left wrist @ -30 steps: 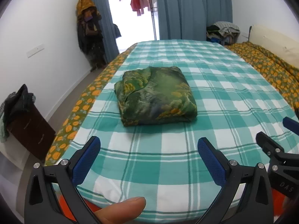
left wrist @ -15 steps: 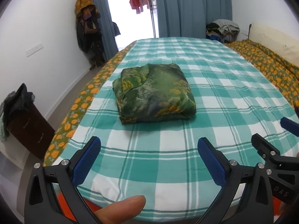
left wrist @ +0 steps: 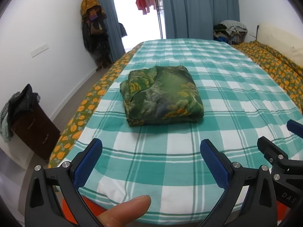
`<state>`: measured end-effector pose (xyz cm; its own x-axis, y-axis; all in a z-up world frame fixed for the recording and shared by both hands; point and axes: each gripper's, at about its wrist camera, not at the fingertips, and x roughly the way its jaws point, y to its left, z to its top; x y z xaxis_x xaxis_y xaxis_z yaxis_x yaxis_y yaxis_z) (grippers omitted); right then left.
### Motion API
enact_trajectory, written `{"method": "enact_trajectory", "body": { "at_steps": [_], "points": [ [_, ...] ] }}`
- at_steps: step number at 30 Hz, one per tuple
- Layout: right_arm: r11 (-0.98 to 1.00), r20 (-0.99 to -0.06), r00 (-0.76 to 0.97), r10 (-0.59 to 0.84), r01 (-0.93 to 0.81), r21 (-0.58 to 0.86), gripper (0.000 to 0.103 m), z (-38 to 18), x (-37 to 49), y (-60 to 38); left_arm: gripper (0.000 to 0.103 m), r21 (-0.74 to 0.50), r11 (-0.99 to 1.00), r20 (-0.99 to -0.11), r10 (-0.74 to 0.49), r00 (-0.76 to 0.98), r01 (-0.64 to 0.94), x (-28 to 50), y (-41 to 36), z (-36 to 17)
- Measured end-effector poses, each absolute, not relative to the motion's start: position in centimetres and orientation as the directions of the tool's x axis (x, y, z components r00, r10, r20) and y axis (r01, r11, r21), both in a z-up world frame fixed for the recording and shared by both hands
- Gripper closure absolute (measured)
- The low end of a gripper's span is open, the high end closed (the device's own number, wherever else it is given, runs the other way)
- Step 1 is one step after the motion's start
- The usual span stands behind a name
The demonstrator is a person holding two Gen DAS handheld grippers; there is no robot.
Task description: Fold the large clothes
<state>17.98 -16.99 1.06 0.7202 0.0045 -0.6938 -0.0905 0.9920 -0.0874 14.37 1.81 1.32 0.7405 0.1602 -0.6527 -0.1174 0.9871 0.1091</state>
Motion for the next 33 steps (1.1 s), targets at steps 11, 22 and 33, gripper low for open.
{"method": "enact_trajectory", "body": {
  "at_steps": [11,22,33],
  "points": [
    [0.991,-0.694,0.72,0.011,-0.1,-0.089,0.015,1.6,18.4,-16.4,0.0,0.097,0.989,-0.649,0.15,0.746,-0.115,14.2,2.0,1.7],
    [0.991,-0.692,0.721,0.023,-0.107,-0.079,0.015,2.4,18.1,-16.3,0.001,0.083,0.99,-0.642,0.142,0.753,-0.116,13.9,2.0,2.5],
    [0.99,-0.689,0.724,0.028,-0.117,-0.083,0.015,2.8,18.1,-15.9,0.001,0.08,0.99,-0.639,0.143,0.755,-0.12,14.0,2.2,2.8]
  ]
}}
